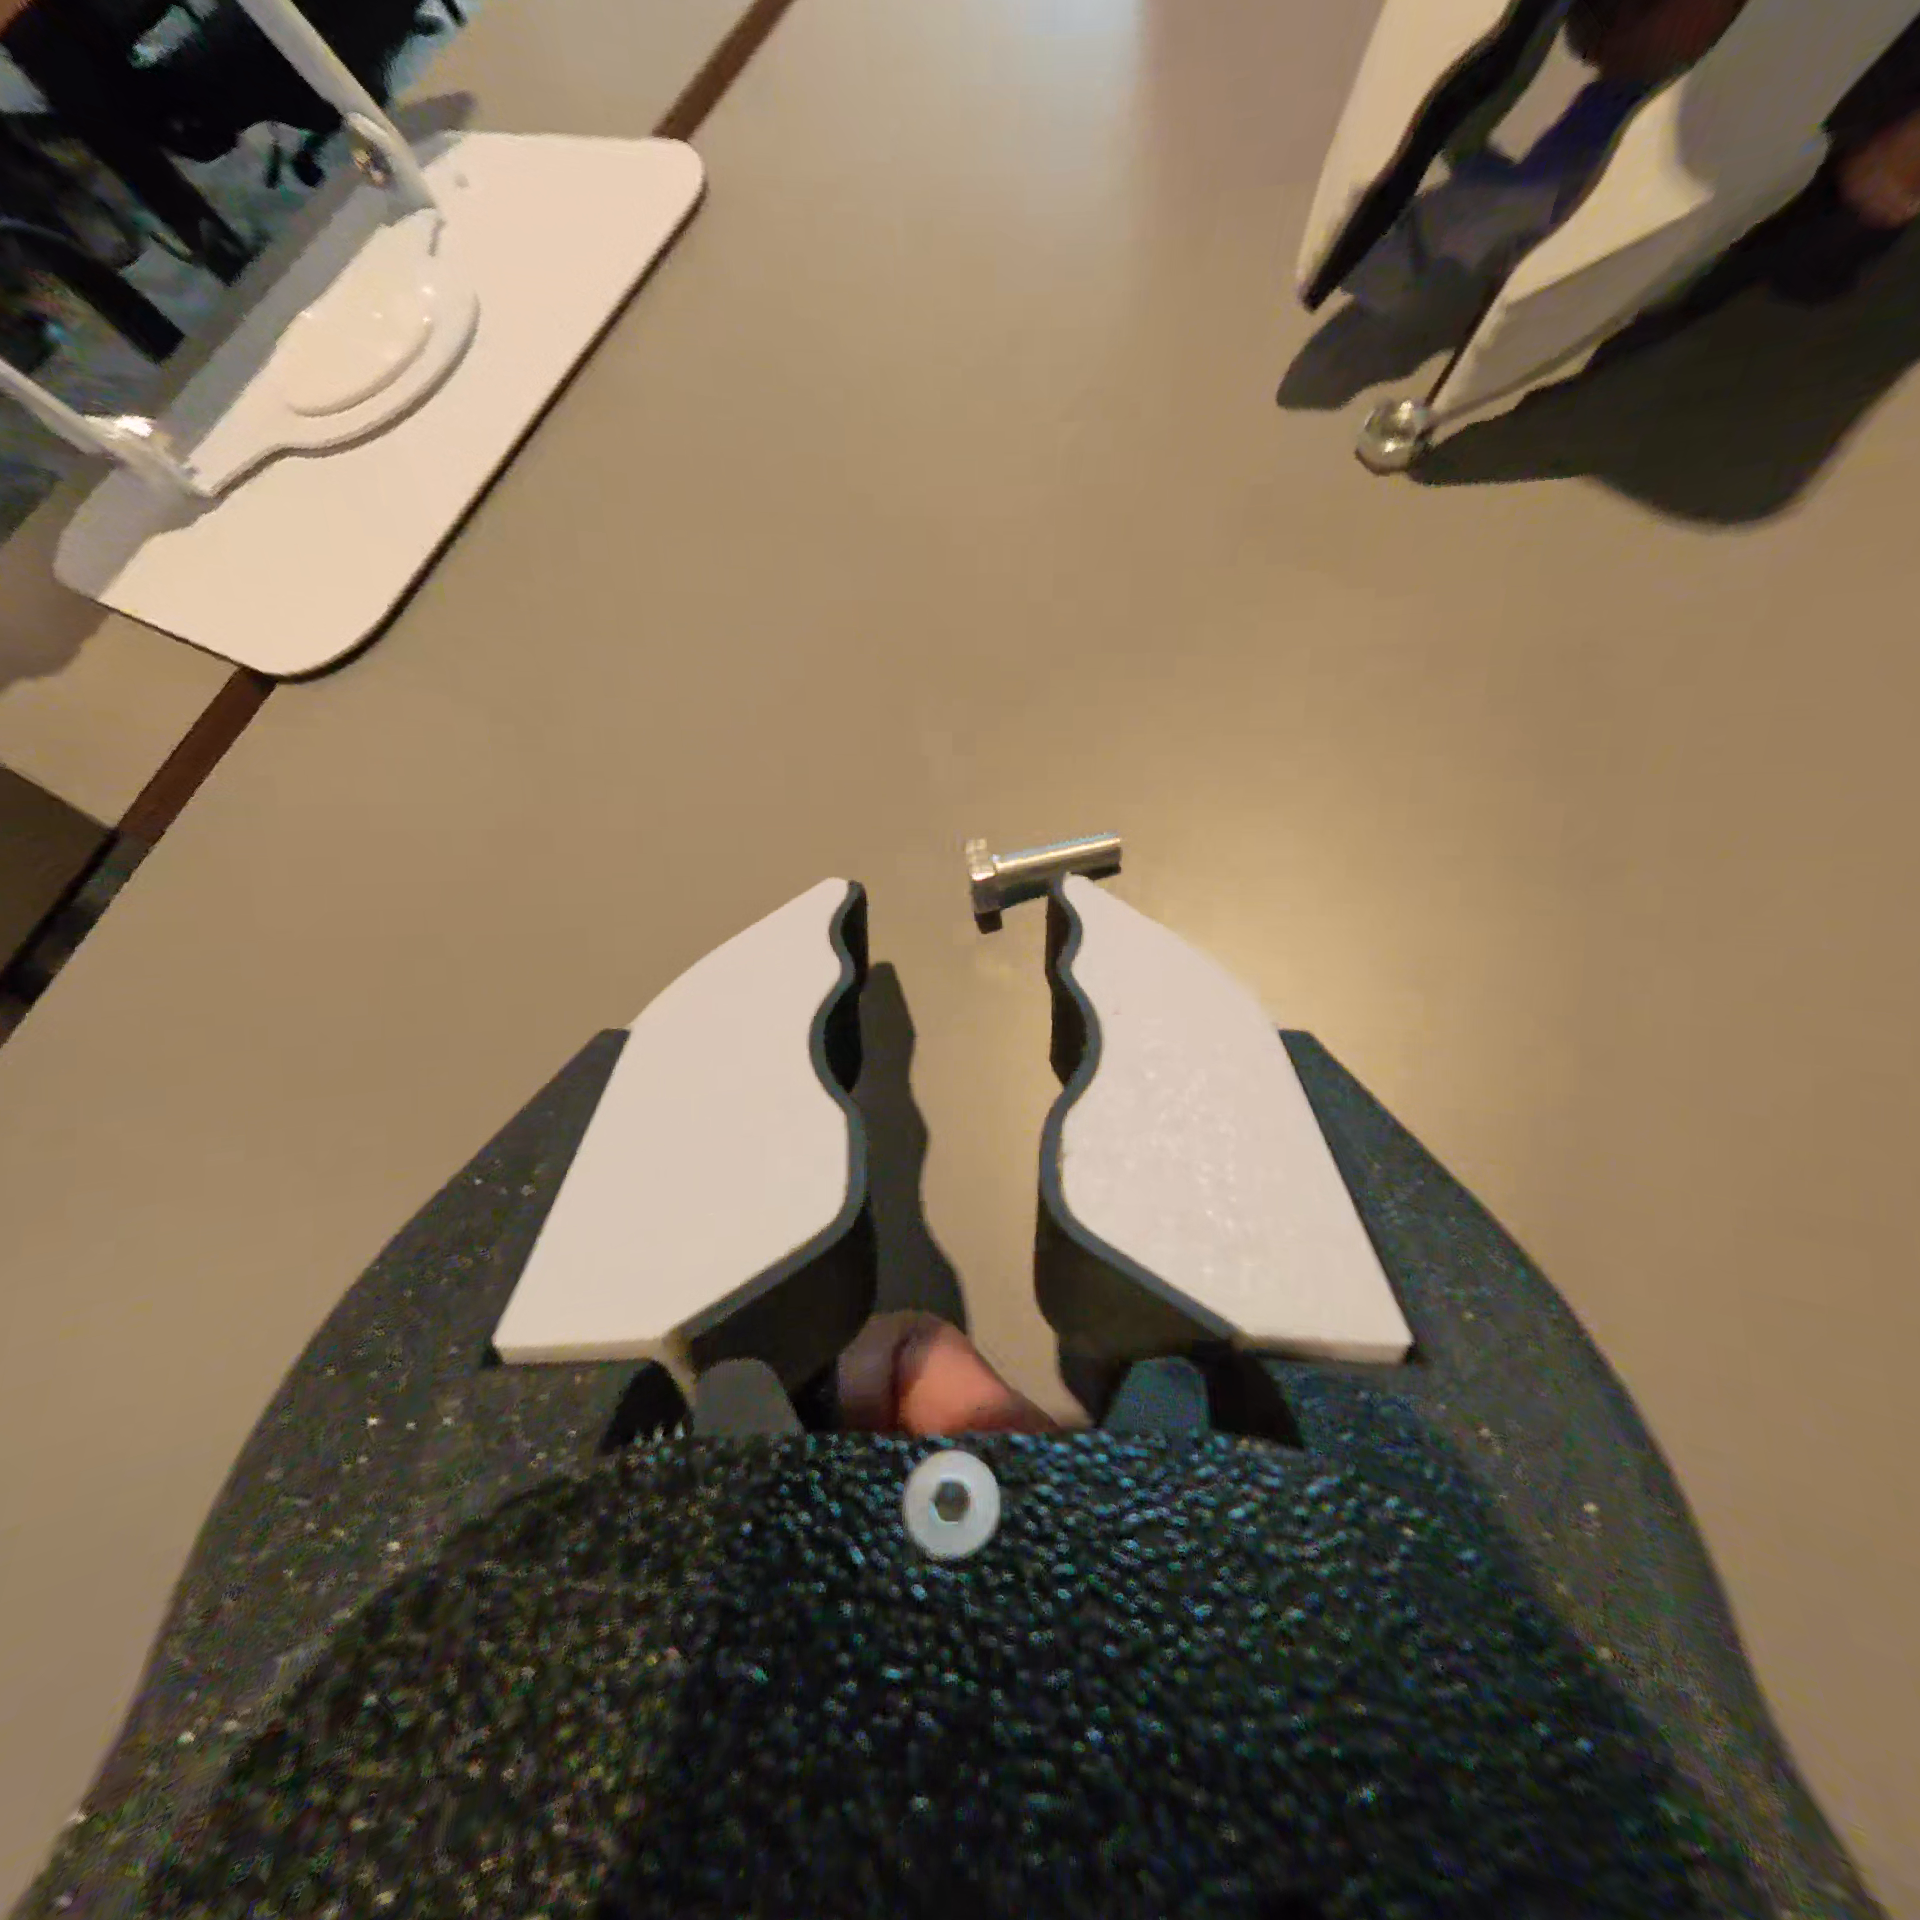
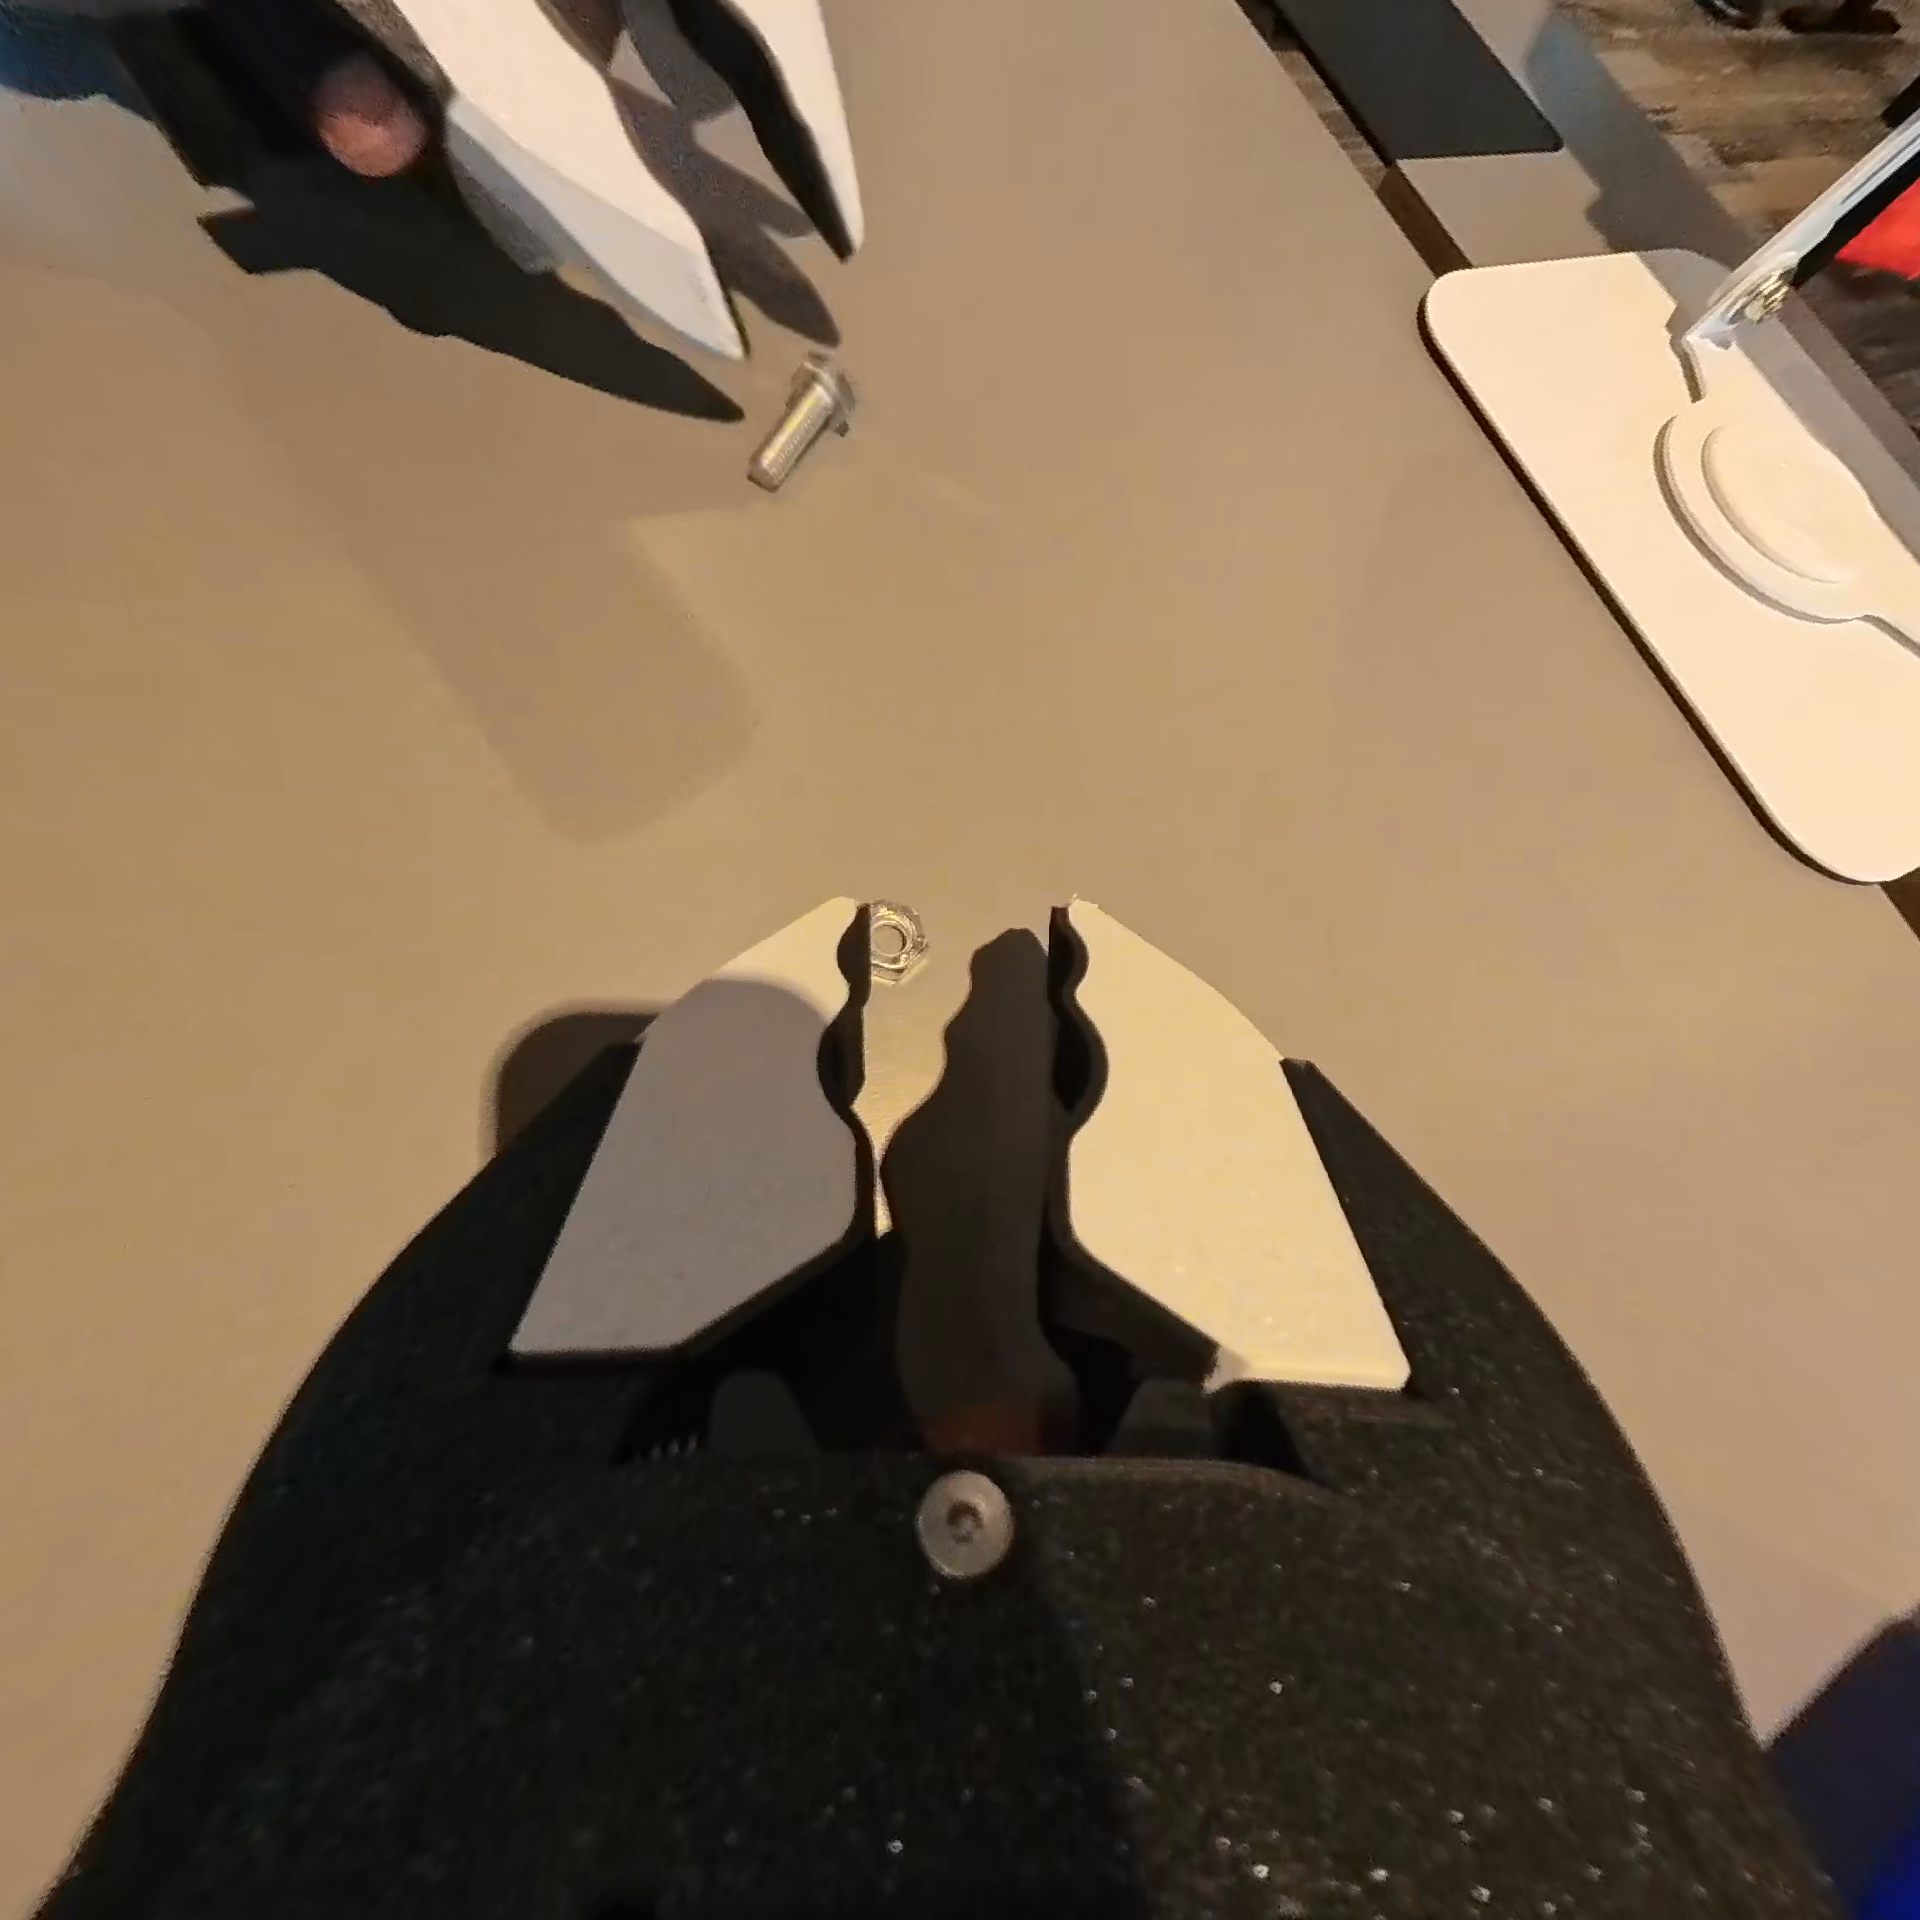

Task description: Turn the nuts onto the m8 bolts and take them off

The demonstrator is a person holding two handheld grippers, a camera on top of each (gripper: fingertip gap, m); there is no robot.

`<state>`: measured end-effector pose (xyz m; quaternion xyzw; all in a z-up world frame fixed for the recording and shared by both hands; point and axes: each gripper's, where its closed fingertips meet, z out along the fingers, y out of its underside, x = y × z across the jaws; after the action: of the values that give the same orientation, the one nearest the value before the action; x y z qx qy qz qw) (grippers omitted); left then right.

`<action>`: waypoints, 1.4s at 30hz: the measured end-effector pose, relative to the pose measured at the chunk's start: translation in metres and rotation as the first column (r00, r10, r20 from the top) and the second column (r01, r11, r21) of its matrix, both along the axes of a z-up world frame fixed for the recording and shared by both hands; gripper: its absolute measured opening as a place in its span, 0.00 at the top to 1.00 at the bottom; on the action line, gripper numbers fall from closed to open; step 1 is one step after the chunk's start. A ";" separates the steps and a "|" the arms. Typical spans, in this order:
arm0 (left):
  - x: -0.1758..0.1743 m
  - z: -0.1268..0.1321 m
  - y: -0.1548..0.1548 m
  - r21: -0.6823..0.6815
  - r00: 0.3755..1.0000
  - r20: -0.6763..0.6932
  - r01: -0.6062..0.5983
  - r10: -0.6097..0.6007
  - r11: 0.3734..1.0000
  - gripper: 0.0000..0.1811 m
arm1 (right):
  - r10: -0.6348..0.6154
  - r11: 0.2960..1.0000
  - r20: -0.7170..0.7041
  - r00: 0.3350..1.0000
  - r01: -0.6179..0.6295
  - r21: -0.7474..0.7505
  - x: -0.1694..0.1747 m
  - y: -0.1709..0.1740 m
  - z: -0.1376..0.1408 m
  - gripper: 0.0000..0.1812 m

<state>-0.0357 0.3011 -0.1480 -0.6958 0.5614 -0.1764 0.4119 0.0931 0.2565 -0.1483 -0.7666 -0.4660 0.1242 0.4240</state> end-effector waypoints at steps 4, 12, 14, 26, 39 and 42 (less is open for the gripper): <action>0.006 -0.010 0.000 -0.083 0.998 -0.052 0.042 -0.047 0.996 0.87 | 0.004 1.000 0.000 1.000 -0.004 -0.009 0.000 0.000 -0.001 0.82; 0.014 -0.010 -0.046 -0.071 0.972 -0.045 0.227 -0.230 0.971 0.88 | 0.010 1.000 0.009 1.000 -0.010 0.003 -0.001 -0.001 -0.001 0.82; 0.013 -0.007 -0.043 -0.051 0.978 -0.034 0.204 -0.206 0.978 0.86 | 0.007 1.000 0.011 1.000 -0.008 0.014 0.000 -0.001 -0.001 0.82; 0.021 -0.010 -0.034 -0.060 0.985 -0.045 0.163 -0.166 0.985 0.87 | 0.002 1.000 0.007 1.000 -0.002 0.021 0.001 -0.005 0.000 0.81; 0.020 -0.011 -0.039 -0.096 0.983 -0.043 0.175 -0.179 0.980 0.92 | 0.000 1.000 0.018 1.000 0.000 0.021 0.002 -0.006 -0.001 0.81; 0.021 -0.011 -0.039 -0.096 0.982 -0.044 0.179 -0.183 0.979 0.92 | -0.001 1.000 0.023 1.000 0.001 0.024 0.002 -0.006 -0.002 0.81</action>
<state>-0.0151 0.2621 -0.1595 -0.6643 0.6243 -0.2204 0.3470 0.0953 0.2509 -0.1500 -0.7631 -0.4720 0.1095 0.4276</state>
